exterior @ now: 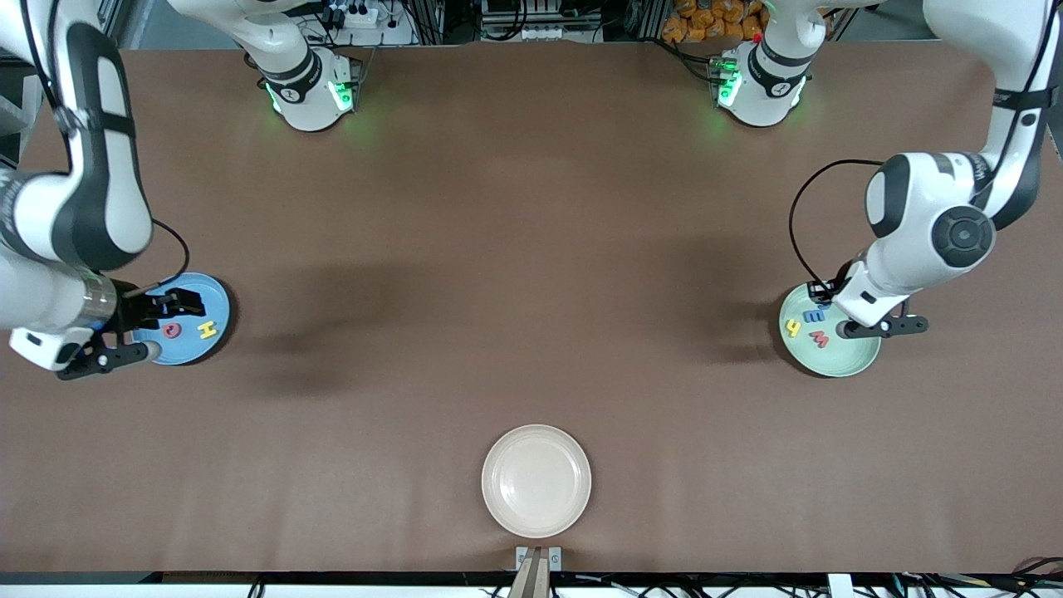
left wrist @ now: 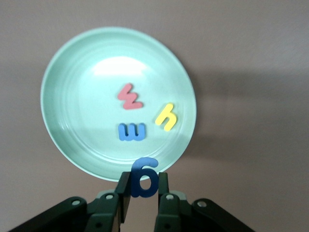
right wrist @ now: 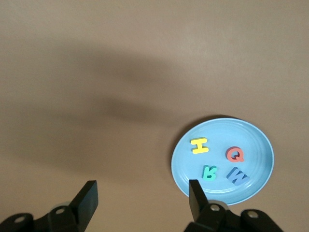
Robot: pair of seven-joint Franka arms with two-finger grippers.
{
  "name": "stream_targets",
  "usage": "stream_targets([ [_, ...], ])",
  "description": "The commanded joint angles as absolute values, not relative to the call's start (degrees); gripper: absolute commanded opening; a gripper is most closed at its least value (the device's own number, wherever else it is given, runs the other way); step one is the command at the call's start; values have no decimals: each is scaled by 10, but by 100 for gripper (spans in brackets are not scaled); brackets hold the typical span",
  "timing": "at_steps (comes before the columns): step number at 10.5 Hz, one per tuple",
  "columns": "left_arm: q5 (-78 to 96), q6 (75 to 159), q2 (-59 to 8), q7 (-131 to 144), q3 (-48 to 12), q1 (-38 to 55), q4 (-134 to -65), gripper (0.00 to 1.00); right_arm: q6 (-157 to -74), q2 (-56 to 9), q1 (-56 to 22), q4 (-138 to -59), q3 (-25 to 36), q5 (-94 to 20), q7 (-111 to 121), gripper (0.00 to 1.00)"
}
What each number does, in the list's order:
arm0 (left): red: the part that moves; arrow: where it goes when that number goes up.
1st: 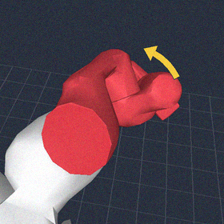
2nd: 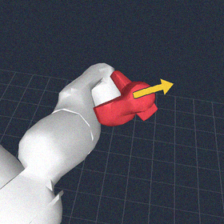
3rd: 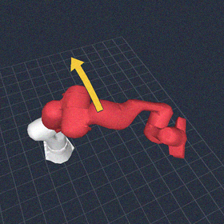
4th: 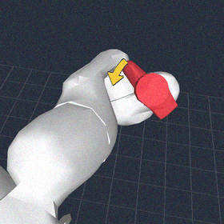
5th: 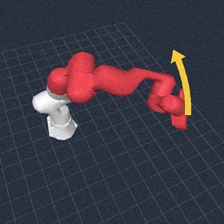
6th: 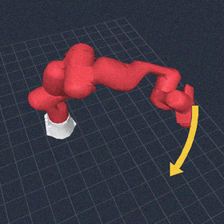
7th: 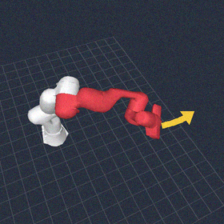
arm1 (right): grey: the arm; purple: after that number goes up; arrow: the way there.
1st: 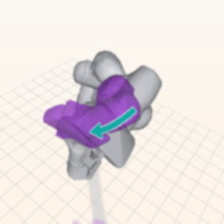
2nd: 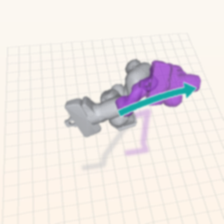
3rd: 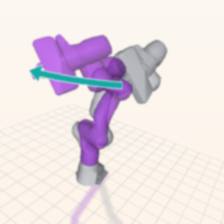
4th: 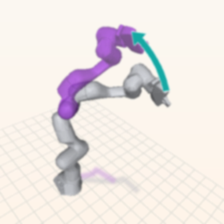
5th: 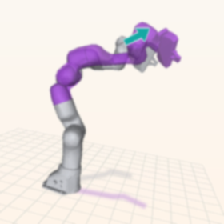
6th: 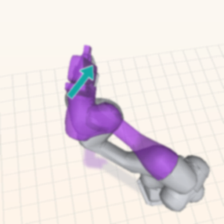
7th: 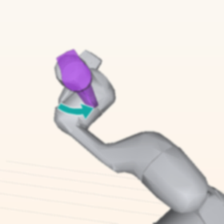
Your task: Sort uppercase to blue plate, lowercase to green plate
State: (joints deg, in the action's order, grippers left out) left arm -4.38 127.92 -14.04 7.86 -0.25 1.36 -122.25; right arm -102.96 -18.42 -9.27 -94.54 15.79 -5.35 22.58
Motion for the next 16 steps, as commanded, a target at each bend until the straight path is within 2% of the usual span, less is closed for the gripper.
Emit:
stream_targets([
  [1, -37, 1292, -165, 69, -5, -3, -1220, 0, -1006, -127, -81, -941, 128, -53, 194, 86],
  [2, -39, 1295, -170, 68, -6, -24, -1218, 0, -996, -108, -72, -935, 107, -52, 160, 95],
  [3, -41, 1296, -175, 58, -6, -31, -1208, 21, -983, -90, -64, -927, 85, -48, 123, 100],
  [4, -48, 1296, -179, 50, -6, -29, -1197, 38, -963, -80, -65, -912, 75, -33, 103, 100],
  [5, -52, 1295, -178, 49, -6, -29, -1191, 99, -935, -77, -63, -891, 63, -19, 95, 100],
  [7, -52, 1279, -164, 43, -7, -26, -1158, 100, -922, -66, -41, -868, 33, -18, 90, 100],
  [8, -52, 1213, -150, 42, -10, -25, -1111, 100, -922, -62, -35, -867, 31, -19, 88, 100],
  [10, -52, 1051, -157, 41, -11, 2, -946, 100, -921, -54, -31, -866, 33, -21, 88, 100],
  [11, -52, 1006, -158, 41, -11, 11, -897, 100, -918, -51, -34, -858, 34, -20, 88, 100],
  [16, -45, 982, -108, 38, -33, 15, -866, 100, -909, -52, -31, -846, 35, -19, 94, 100],
])
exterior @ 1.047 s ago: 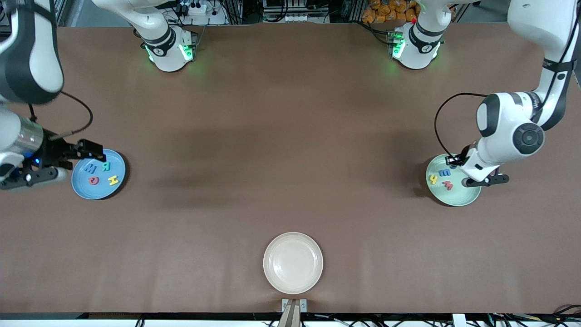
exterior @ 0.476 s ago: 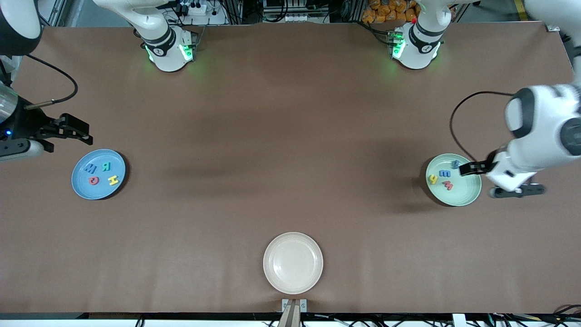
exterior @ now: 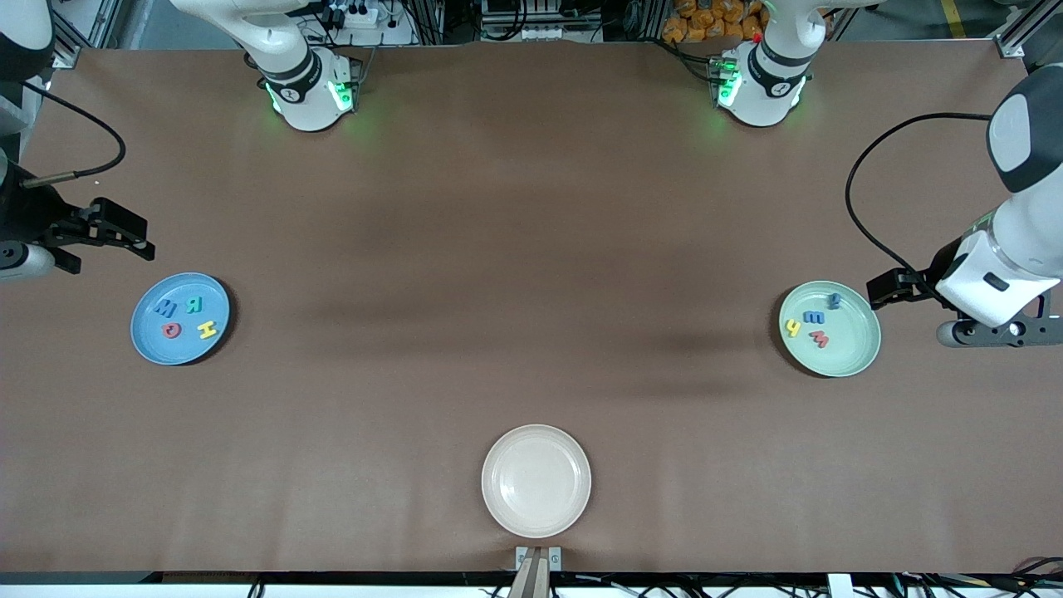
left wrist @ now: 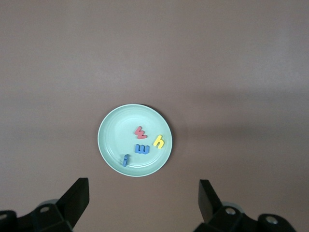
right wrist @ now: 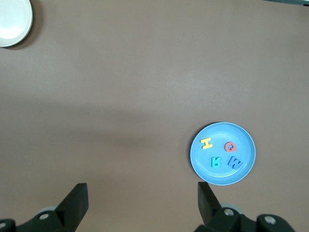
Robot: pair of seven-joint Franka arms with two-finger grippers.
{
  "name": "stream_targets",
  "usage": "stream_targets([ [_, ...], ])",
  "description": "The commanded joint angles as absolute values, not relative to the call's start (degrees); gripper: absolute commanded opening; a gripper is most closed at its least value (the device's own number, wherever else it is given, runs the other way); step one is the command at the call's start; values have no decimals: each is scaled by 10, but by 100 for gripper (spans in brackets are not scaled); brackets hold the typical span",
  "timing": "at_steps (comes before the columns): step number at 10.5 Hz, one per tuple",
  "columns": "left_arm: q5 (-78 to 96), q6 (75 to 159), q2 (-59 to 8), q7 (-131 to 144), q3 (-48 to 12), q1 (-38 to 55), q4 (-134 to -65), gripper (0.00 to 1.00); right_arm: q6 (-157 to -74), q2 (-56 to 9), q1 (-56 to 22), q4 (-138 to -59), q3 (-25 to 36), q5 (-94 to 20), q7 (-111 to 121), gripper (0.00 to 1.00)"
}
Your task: Sort uppercase to blue plate, lowercase to green plate
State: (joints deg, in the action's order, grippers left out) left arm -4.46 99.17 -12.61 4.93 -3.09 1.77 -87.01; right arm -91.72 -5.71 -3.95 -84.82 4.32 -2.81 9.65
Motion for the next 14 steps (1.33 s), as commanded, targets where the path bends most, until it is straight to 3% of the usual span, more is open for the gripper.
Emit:
stream_targets([
  [1, -45, 978, -101, 38, -33, 16, -866, 100, -910, -53, -31, -846, 34, -18, 94, 100],
  [14, -14, 915, -27, 38, -46, 10, -860, 100, -907, -48, -28, -843, 36, 11, 93, 100],
])
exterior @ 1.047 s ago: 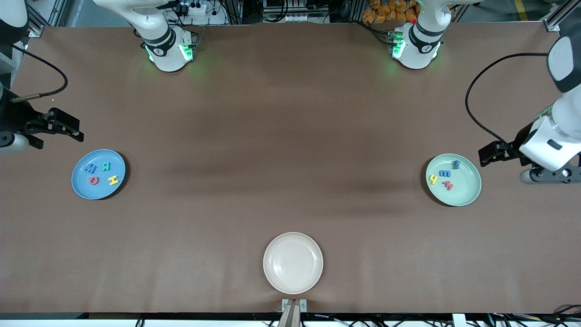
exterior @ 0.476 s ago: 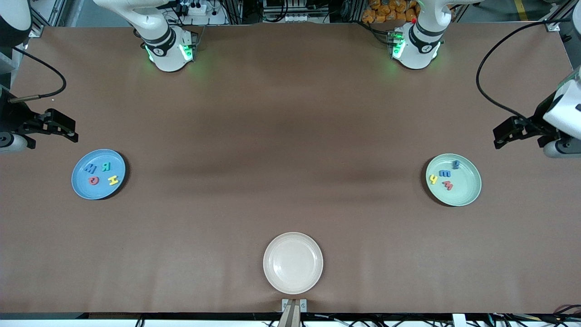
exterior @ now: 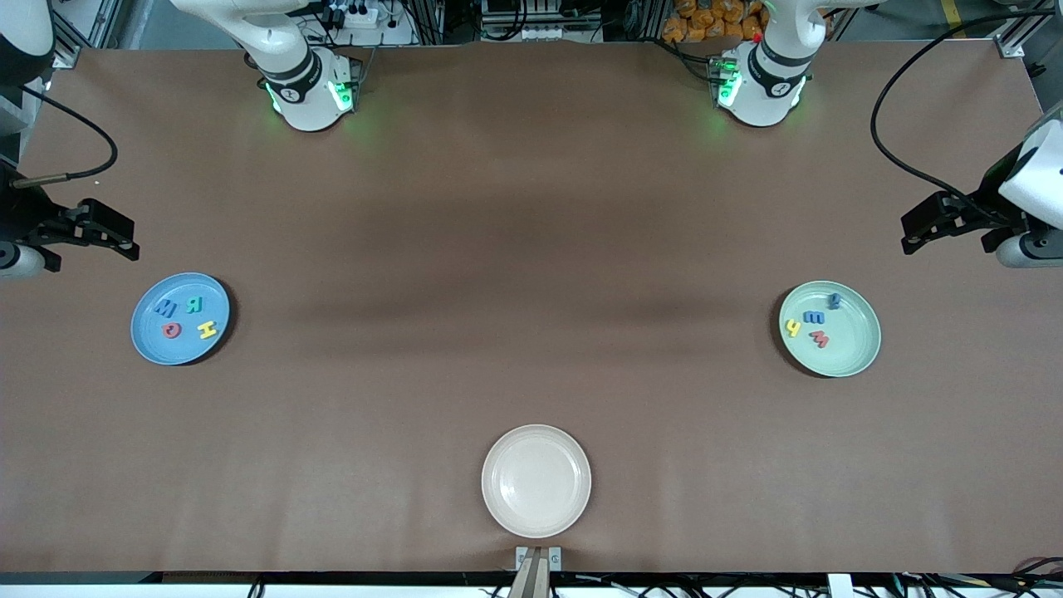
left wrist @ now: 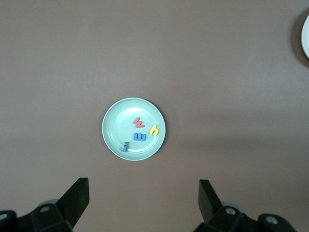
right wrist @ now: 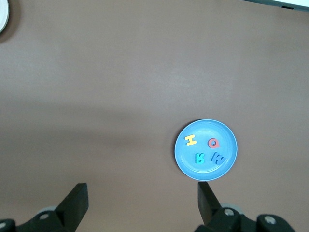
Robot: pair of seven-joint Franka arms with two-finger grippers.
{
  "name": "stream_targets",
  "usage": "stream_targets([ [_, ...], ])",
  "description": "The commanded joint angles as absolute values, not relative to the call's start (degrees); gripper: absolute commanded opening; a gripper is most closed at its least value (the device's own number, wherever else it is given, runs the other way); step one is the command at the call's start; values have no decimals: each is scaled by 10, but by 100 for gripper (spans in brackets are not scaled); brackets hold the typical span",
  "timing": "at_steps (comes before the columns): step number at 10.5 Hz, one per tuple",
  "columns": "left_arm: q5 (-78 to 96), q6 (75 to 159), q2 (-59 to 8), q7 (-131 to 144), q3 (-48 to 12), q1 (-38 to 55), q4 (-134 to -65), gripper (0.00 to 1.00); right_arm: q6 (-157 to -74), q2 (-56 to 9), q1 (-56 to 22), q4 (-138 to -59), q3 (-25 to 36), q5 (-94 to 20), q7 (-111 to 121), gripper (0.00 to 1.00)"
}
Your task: Sort uppercase to blue plate, lowercase to green plate
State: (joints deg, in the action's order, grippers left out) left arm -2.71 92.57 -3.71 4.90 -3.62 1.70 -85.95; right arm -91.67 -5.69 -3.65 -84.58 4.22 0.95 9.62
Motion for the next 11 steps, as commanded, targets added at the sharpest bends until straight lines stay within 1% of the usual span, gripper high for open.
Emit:
stream_targets([
  [1, -14, 915, -26, 38, -48, 5, -860, 100, -908, -48, -28, -843, 37, 11, 96, 100],
  [4, -21, 909, -22, 39, -48, 4, -860, 100, -910, -48, -29, -843, 34, 9, 93, 100],
  [8, -14, 868, -19, 39, -47, 2, -860, 100, -916, -49, -32, -843, 33, -10, 89, 100],
  [11, -12, 868, -20, 38, -48, -9, -860, 100, -915, -49, -33, -843, 32, -11, 89, 100],
])
